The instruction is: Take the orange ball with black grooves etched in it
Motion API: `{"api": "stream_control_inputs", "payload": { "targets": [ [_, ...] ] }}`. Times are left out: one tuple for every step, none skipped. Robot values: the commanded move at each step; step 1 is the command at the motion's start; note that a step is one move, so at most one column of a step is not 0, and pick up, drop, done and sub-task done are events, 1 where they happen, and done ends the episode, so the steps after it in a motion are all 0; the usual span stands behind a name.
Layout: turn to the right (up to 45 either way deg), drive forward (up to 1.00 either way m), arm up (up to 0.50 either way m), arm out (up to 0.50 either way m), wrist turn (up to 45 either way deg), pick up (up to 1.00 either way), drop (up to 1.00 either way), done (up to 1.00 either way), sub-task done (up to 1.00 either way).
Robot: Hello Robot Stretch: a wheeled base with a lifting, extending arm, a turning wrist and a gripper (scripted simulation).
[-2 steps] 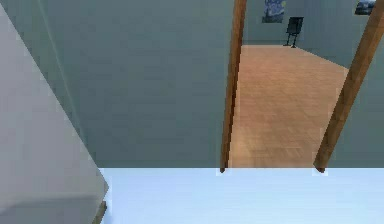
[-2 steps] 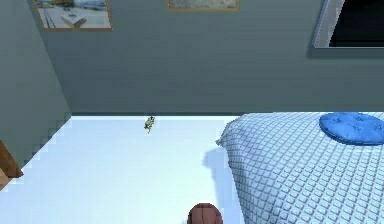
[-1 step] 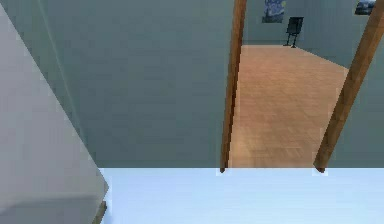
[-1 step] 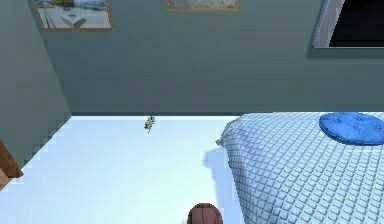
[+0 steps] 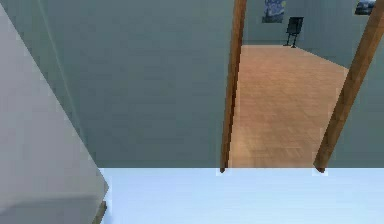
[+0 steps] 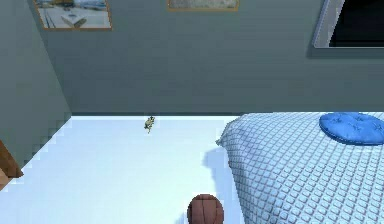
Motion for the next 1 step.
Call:
{"api": "stream_control_inputs", "payload": {
  "targets": [
    [0.0,0.00,0.00,0.00,0.0,0.00,0.00,1.00,0.00]
  ]
}}
